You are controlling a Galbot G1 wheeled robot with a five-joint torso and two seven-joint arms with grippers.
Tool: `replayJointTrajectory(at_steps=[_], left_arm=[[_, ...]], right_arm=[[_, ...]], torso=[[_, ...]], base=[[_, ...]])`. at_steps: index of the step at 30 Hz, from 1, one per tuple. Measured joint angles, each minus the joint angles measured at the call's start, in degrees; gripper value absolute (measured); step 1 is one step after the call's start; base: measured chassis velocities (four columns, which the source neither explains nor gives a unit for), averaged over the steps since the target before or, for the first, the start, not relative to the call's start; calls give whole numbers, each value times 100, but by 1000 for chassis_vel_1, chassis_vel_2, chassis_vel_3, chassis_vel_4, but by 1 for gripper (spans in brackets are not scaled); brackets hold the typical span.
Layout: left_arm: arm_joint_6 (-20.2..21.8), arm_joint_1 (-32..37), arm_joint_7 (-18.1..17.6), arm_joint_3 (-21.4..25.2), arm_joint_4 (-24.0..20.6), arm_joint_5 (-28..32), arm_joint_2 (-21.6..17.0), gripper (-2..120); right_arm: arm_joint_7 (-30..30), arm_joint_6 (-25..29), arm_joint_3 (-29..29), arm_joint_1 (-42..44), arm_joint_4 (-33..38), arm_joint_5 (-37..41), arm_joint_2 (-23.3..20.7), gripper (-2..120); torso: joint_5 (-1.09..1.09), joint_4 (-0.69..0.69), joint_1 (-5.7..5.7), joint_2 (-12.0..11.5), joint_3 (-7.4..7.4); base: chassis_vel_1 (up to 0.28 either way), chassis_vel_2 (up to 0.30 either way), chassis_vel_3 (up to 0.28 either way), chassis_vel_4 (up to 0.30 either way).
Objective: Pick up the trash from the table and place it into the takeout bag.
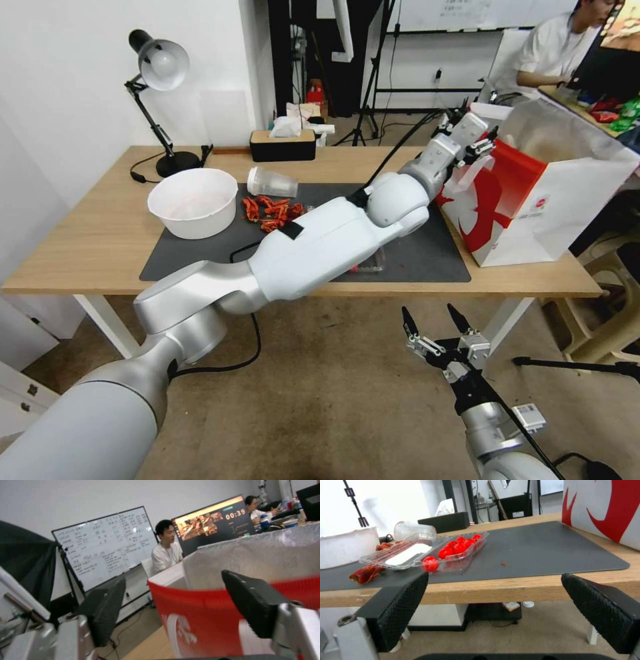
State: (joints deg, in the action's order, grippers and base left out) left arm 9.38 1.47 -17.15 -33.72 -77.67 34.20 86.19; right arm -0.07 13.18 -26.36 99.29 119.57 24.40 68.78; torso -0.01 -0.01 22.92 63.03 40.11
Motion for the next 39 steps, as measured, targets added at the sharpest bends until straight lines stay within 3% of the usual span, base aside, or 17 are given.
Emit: replayJointTrajectory(at_steps=[3, 4, 5, 6, 8, 10, 11, 12, 15, 16, 18, 22, 24, 28, 29, 32, 39], left_arm=[[70, 292, -152, 114, -531, 89, -507, 92], [70, 292, -152, 114, -531, 89, -507, 92], [72, 528, -202, 195, -802, 93, -861, 98], [72, 528, -202, 195, -802, 93, -861, 98], [82, 1084, -225, 444, -1308, 60, -1564, 100], [84, 1243, -224, 534, -1453, 35, -1737, 100], [85, 1623, -205, 775, -1806, -37, -2102, 100], [85, 1623, -205, 775, -1806, -37, -2102, 100], [84, 2497, -165, 1370, -2583, -159, -2692, 100], [84, 2497, -165, 1370, -2583, -159, -2692, 100], [80, 3151, -133, 1839, -2988, -277, -2992, 100], [47, 3779, -69, 2338, -3276, -508, -3202, 100], [-53, 4664, 47, 3065, -3581, -758, -3360, 100], [-235, 5428, 73, 3577, -3784, -955, -3436, 100], [-235, 5428, 73, 3577, -3784, -955, -3436, 100], [-523, 6472, 76, 4215, -4021, -1340, -3372, 100], [-926, 7518, 72, 4713, -4164, -1758, -3024, 100]], right_arm=[[1, 0, 13, -1, 19, -2, 9, 100], [1, 0, 13, -1, 19, -2, 9, 100], [1, 1, 21, -1, 32, -7, 15, 100], [1, 1, 21, -1, 32, -7, 15, 100], [1, 1, 48, 8, 46, -19, 22, 100], [0, 2, 56, 11, 50, -24, 21, 100], [1, 2, 80, 16, 74, -32, 20, 100], [1, 2, 80, 16, 74, -32, 20, 100], [1, 2, 157, 18, 118, -81, 15, 100], [1, 2, 157, 18, 118, -81, 15, 100], [7, 1, 216, 18, 149, -139, 21, 100], [15, 1, 263, 25, 195, -186, 37, 100], [24, -11, 283, 58, 260, -235, 49, 100], [26, -20, 292, 95, 317, -264, 56, 100], [26, -20, 292, 95, 317, -264, 56, 100], [37, -41, 300, 131, 374, -313, 75, 100], [65, -80, 275, 180, 487, -340, 82, 100]], torso=[[-2, -1, 0, 0, 0], [-2, -1, 0, 0, 0], [-2, -2, 0, 0, -1], [-2, -2, 0, 0, -1], [-2, 2, 1, -1, 0], [-4, 4, 1, 0, 0], [-4, 4, 0, 0, 0], [-4, 4, 0, 0, 0], [-3, 0, 0, 0, -1], [-3, 0, 0, 0, -1], [-2, 1, 0, 0, -1], [-2, 1, 0, 0, -1], [-2, 1, 0, 1, -1], [-1, 1, 0, 1, -1], [-1, 1, 0, 1, -1], [0, 1, -1, 1, -1], [0, 0, -1, 1, -1]], base=[[0, 0, 0, 0], [0, 0, 0, 0], [0, 0, 0, 0], [0, 0, 0, 0], [0, 0, 0, 0], [0, 0, 0, 0], [0, 0, 0, 0], [0, 0, 0, 0], [0, 0, 0, 0], [0, 0, 0, 0], [0, 0, 0, 0], [0, 0, 0, 0], [0, 0, 0, 0], [0, 0, 0, 0], [0, 0, 0, 0], [0, 0, 0, 0], [0, 0, 0, 0]])
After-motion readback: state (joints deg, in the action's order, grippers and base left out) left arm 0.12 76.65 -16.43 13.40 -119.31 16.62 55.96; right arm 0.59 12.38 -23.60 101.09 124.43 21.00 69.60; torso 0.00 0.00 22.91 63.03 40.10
